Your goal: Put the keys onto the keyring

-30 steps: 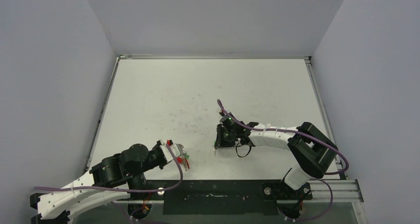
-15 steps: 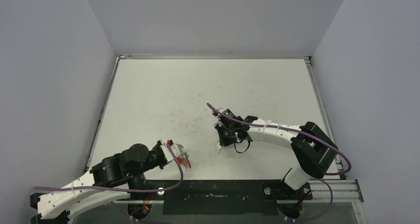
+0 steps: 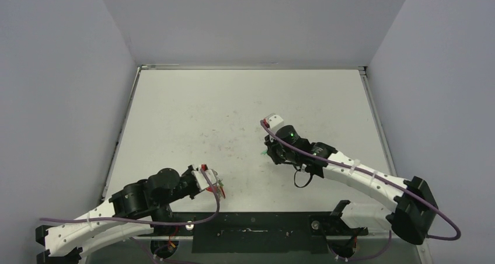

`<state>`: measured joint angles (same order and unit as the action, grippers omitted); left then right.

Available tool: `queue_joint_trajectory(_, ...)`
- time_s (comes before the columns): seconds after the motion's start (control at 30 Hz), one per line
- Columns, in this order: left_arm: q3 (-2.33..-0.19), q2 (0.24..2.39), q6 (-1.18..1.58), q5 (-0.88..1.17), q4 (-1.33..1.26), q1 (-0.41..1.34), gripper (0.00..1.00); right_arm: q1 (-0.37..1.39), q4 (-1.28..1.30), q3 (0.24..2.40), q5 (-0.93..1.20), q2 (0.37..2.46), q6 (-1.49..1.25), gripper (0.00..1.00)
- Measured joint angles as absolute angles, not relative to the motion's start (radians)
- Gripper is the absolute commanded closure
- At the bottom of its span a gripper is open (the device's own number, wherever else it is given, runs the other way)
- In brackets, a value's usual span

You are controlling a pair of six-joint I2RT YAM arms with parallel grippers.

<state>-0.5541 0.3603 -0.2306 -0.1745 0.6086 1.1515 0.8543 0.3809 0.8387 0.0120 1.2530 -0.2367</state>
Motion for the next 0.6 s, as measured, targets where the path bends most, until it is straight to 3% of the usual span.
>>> queue_joint_trajectory(0.23, -0.520, 0.461, -0.229, -0.162, 0.521, 1.151, 1.00, 0.851, 0.370, 0.774, -0.033, 1.071, -0.191, 1.00)
queue_joint_trajectory(0.6, -0.403, 0.714, -0.205, -0.107, 0.178, 1.151, 1.00, 0.852, 0.332, 0.662, 0.200, 1.042, -0.139, 1.00)
